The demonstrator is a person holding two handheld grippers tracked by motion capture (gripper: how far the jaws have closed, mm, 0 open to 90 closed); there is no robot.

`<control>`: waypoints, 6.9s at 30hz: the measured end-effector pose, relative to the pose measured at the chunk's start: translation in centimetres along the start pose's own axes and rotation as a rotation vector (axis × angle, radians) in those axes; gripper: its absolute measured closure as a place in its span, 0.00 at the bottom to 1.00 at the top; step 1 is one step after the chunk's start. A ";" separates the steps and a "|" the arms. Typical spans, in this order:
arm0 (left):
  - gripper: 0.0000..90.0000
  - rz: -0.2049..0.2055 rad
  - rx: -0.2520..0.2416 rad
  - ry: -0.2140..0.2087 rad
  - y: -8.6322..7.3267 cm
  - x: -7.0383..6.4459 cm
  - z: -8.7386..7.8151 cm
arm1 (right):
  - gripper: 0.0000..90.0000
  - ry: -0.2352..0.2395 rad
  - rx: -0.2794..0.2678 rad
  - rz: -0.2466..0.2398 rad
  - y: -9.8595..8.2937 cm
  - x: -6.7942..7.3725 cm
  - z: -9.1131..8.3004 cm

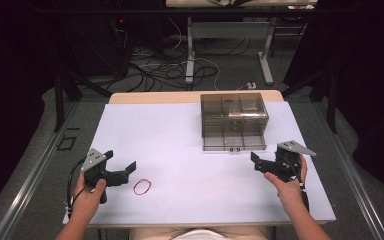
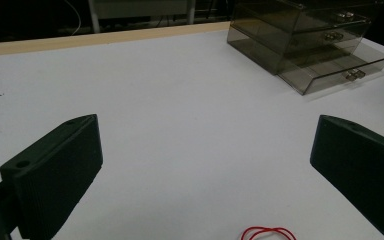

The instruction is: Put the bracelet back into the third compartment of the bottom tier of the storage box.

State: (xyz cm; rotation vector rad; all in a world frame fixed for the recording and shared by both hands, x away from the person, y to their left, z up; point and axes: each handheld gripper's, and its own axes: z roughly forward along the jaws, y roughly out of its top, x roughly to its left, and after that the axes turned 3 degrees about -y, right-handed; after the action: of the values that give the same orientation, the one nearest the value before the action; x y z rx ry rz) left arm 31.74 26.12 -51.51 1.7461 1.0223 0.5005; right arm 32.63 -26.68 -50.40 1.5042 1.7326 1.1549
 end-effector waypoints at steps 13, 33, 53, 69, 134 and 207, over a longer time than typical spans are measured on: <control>0.05 0.010 0.029 0.008 0.1 0.1 -0.1 | 0.01 -0.008 0.028 0.014 -0.1 0.0 0.3; 0.07 0.009 0.041 0.019 -0.1 -0.1 -0.2 | 0.05 0.095 0.042 -0.125 0.4 4.5 1.1; 0.07 -0.017 0.036 0.033 -0.4 0.1 -0.6 | 0.17 0.265 0.090 -0.213 2.3 10.5 3.0; 0.07 -0.012 0.039 0.030 -0.4 0.2 -0.6 | 0.29 0.390 0.154 -0.320 2.8 16.0 4.3; 0.08 -0.012 0.031 0.035 -0.4 0.3 -0.8 | 0.54 0.590 0.309 -0.420 1.4 26.9 9.7; 0.08 -0.017 0.027 0.038 -0.5 0.5 -1.3 | 0.90 0.509 0.461 -0.527 -3.2 31.2 12.1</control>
State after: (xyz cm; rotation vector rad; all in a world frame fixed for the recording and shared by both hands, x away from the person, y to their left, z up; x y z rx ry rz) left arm 30.87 27.27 -51.55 1.7558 1.0746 0.5129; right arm 34.79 6.49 -55.18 0.9006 2.6796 0.9370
